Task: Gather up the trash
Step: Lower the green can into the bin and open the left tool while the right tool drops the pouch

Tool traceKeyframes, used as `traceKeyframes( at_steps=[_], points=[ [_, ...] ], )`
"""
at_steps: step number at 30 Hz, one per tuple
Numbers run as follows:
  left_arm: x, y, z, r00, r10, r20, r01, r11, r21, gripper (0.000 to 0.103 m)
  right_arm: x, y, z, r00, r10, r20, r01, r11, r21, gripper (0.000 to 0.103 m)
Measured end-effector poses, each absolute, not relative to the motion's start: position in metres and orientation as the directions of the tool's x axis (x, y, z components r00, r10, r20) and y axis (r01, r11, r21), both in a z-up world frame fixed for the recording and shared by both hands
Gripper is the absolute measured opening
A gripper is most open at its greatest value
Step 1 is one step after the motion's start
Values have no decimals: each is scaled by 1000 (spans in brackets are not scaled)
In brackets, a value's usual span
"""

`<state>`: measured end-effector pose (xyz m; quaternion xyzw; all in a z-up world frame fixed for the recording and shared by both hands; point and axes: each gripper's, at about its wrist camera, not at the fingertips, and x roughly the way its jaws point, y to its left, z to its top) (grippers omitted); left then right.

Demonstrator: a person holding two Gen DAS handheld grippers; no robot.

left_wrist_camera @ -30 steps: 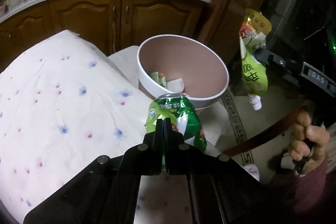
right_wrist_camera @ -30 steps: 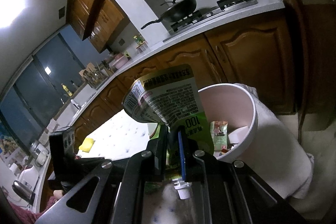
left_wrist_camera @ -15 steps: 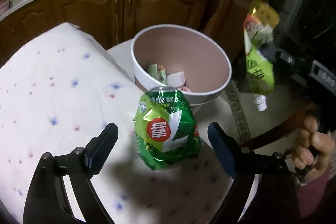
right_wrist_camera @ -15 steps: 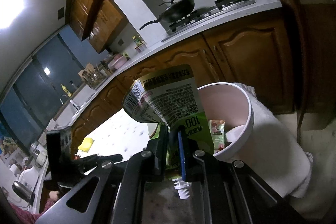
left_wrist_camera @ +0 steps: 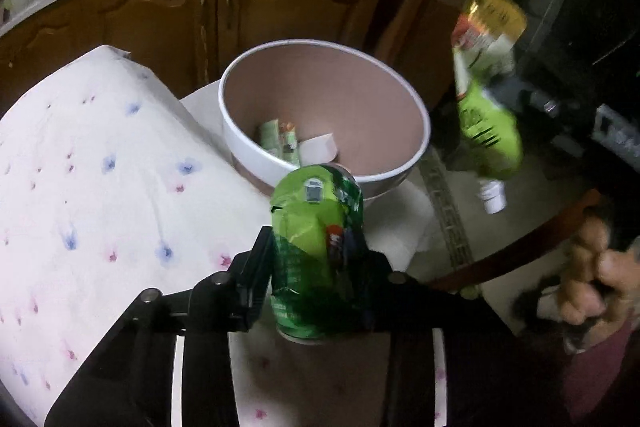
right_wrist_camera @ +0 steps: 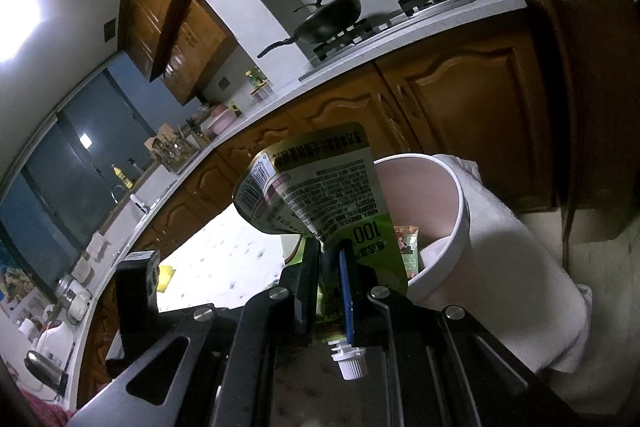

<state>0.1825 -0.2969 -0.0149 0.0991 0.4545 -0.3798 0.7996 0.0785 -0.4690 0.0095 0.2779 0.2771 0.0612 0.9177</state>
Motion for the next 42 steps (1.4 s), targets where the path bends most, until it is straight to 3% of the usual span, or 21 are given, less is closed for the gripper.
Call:
traceKeyframes(
  at_steps=[23, 42],
  points=[
    [206, -295, 36, 437, -571, -695, 625, 748, -222, 33, 94, -467, 12, 849, 259, -461, 33, 845, 534, 9],
    [246, -347, 12, 424, -551, -719, 611, 760, -222, 33, 145, -487, -21, 808, 215, -549, 124, 848, 515, 10]
  ],
)
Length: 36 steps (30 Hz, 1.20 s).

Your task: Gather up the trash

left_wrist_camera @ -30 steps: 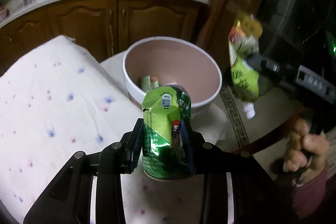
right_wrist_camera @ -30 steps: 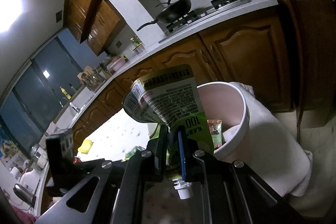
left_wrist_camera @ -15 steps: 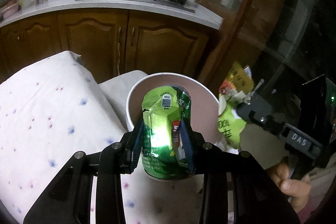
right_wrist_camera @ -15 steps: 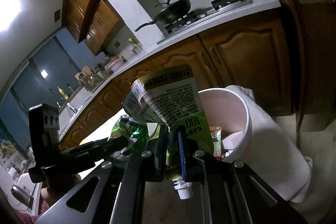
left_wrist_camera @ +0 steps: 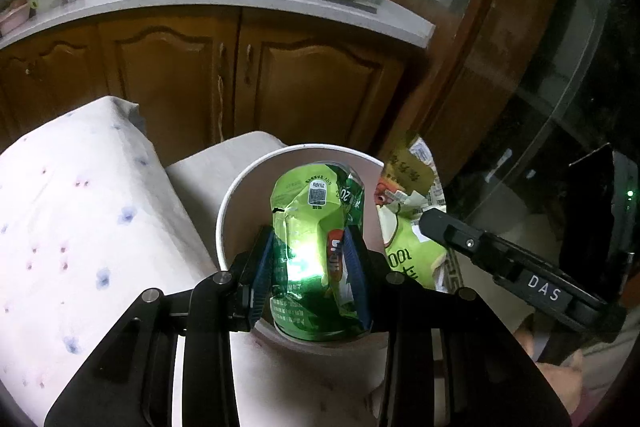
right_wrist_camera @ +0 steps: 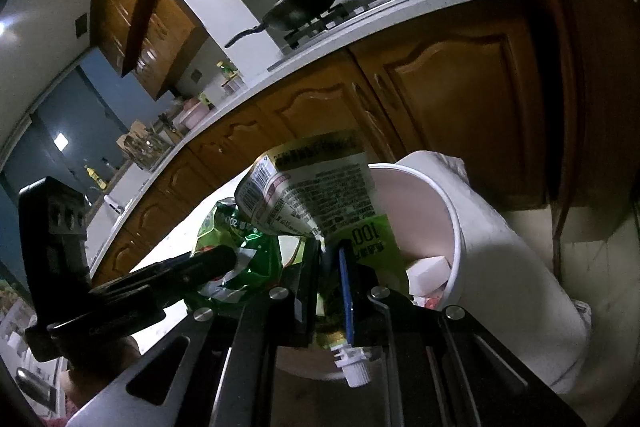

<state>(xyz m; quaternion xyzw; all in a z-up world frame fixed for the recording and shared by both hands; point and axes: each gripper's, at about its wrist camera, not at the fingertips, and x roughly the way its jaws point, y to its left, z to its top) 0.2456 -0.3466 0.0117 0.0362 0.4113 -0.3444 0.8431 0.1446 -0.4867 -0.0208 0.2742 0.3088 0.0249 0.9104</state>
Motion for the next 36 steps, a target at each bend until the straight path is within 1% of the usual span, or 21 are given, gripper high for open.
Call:
traceKeyframes(
  at_steps=[11, 12, 13, 14, 15, 16, 17, 18, 19, 20, 22, 24, 26, 27, 29, 32, 36],
  points=[
    [255, -358, -1, 399, -534, -746, 603, 765, -225, 34, 156, -489, -25, 790, 203, -578, 139, 859, 492, 10],
    [256, -359, -3, 395, -525, -754, 598, 770, -223, 37, 157, -490, -26, 788, 206, -580, 140, 858, 494, 11],
    [257, -358, -5, 389, -519, -762, 592, 774, -225, 40, 157, -492, -27, 788, 207, -580, 146, 852, 503, 15],
    [258, -357, -6, 389, -521, -760, 588, 775, -231, 50, 157, -494, -27, 790, 204, -579, 152, 848, 507, 15],
    [257, -355, -6, 396, -519, -758, 583, 779, -229, 62, 157, -495, -28, 791, 203, -578, 157, 845, 511, 15],
    [257, -353, -5, 406, -513, -756, 578, 785, -223, 68, 156, -496, -27, 794, 201, -574, 158, 843, 515, 17],
    [256, -351, -5, 411, -515, -752, 577, 786, -223, 72, 154, -497, -26, 799, 198, -568, 160, 841, 517, 26],
    [256, -349, -4, 412, -517, -750, 576, 786, -225, 72, 152, -497, -25, 805, 196, -560, 158, 839, 520, 33],
    [255, -348, -5, 412, -516, -751, 574, 787, -226, 72, 151, -497, -24, 810, 197, -552, 154, 838, 524, 43],
    [255, -346, -6, 410, -514, -753, 571, 789, -228, 75, 150, -498, -23, 815, 196, -545, 151, 837, 526, 45],
    [254, -341, -6, 410, -516, -752, 566, 791, -234, 75, 148, -498, -21, 820, 195, -538, 152, 832, 534, 46],
    [253, -336, -7, 413, -513, -752, 560, 795, -235, 75, 145, -499, -20, 826, 197, -529, 152, 825, 545, 49],
    [251, -331, -6, 415, -517, -749, 556, 795, -242, 75, 142, -499, -18, 833, 190, -519, 155, 820, 550, 59],
    [251, -328, -5, 418, -514, -749, 552, 799, -240, 76, 141, -499, -17, 837, 190, -513, 154, 819, 553, 61],
    [249, -322, -4, 423, -513, -747, 545, 803, -242, 78, 136, -497, -14, 848, 187, -497, 151, 813, 563, 73],
    [243, -309, 0, 441, -509, -739, 531, 812, -242, 81, 128, -494, -10, 861, 185, -474, 145, 804, 577, 84],
    [227, -288, 9, 490, -498, -716, 512, 829, -226, 85, 115, -486, -3, 876, 181, -446, 135, 797, 589, 89]
  ],
)
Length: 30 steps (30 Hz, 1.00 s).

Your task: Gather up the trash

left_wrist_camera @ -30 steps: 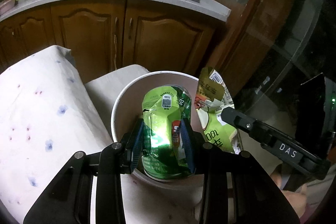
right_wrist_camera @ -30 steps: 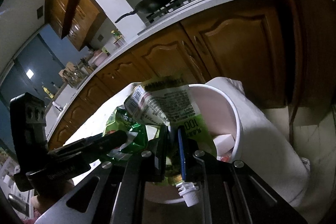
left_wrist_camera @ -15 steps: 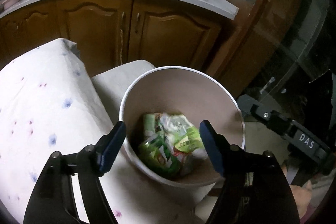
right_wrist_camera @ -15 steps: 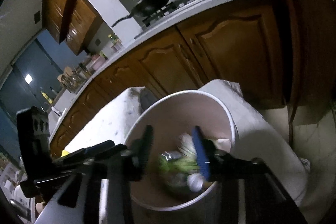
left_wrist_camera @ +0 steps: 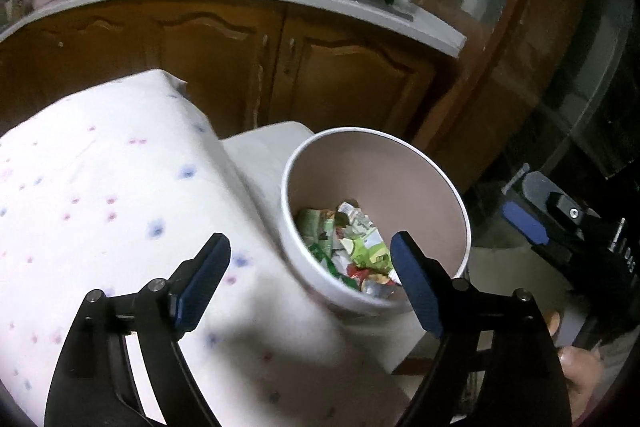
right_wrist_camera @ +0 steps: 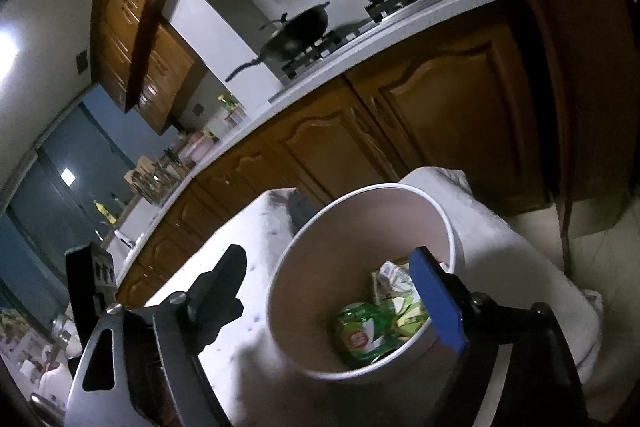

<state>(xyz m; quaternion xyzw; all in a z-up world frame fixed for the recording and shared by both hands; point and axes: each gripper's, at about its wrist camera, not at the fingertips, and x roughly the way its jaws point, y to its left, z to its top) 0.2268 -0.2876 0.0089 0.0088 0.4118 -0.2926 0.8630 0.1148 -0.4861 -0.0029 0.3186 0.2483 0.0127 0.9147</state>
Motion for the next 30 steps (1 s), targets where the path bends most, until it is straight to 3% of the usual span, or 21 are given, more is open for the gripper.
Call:
traceKeyframes(
  at_steps=[2, 9, 18, 30],
  points=[
    [218, -277, 13, 513, -490, -704, 506, 836, -214, 87, 105, -478, 1, 887, 171, -428, 131, 798, 589, 95],
    [174, -226, 29, 613, -448, -651, 450, 875, -179, 94, 72, -433, 19, 907, 142, -396, 103, 837, 538, 96],
    [117, -151, 36, 745, -360, -562, 339, 930, -146, 103, 26, -354, 27, 933, 28, -358, 116, 921, 372, 102],
    [66, -83, 47, 845, -279, -457, 250, 960, -125, 103, -20, -283, 58, 968, -103, -228, 136, 982, 130, 103]
  ],
)
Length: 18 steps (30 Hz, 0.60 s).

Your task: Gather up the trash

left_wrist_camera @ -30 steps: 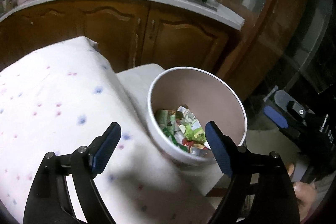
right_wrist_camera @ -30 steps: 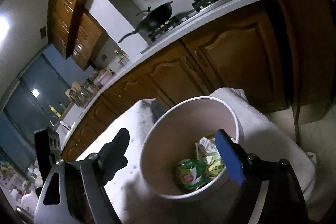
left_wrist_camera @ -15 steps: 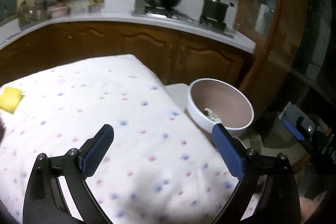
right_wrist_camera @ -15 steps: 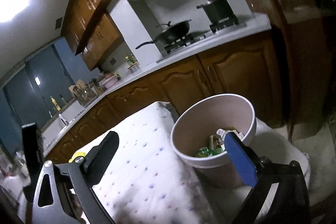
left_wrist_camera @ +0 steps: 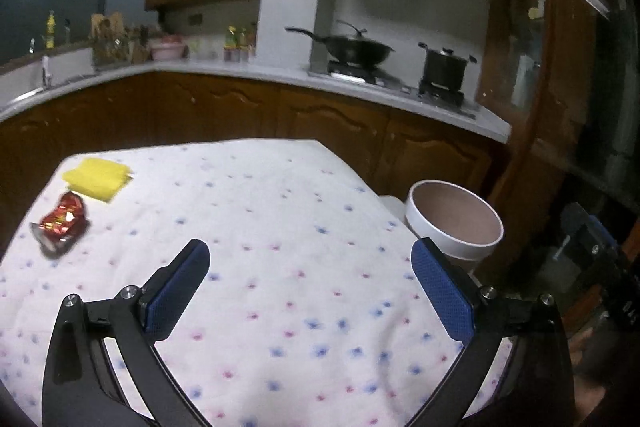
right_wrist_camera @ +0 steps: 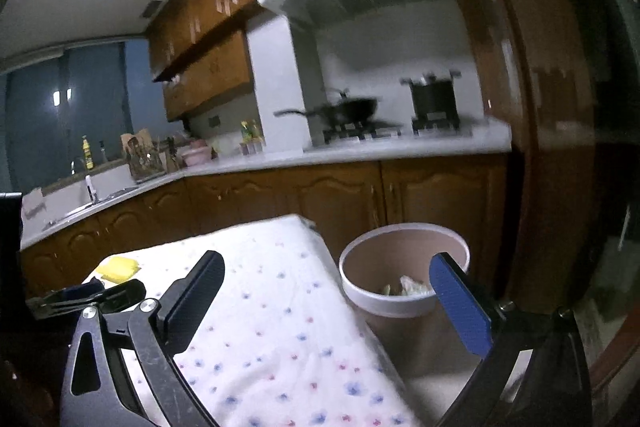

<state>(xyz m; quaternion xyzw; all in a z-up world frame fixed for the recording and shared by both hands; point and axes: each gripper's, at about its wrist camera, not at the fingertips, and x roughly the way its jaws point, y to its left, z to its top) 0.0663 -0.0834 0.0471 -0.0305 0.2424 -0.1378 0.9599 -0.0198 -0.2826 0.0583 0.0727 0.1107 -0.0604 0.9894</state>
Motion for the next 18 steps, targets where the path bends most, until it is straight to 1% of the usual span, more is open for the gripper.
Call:
traceKeyframes(
  at_steps=[2, 4, 11, 18],
  points=[
    [55, -77, 43, 862, -254, -439, 229, 967, -110, 103, -22, -274, 53, 969, -95, -229, 123, 986, 110, 103],
    [47, -72, 35, 870, -237, -432, 216, 971, -98, 103, -23, -267, 39, 963, -96, -252, 124, 988, 97, 103],
    [32, -68, 3, 865, -201, -460, 197, 979, -57, 103, -27, -255, -2, 945, -81, -317, 118, 988, 101, 103],
    [22, -67, -6, 879, -171, -444, 177, 984, -29, 103, -36, -251, -14, 948, -79, -309, 114, 989, 98, 103]
  ],
)
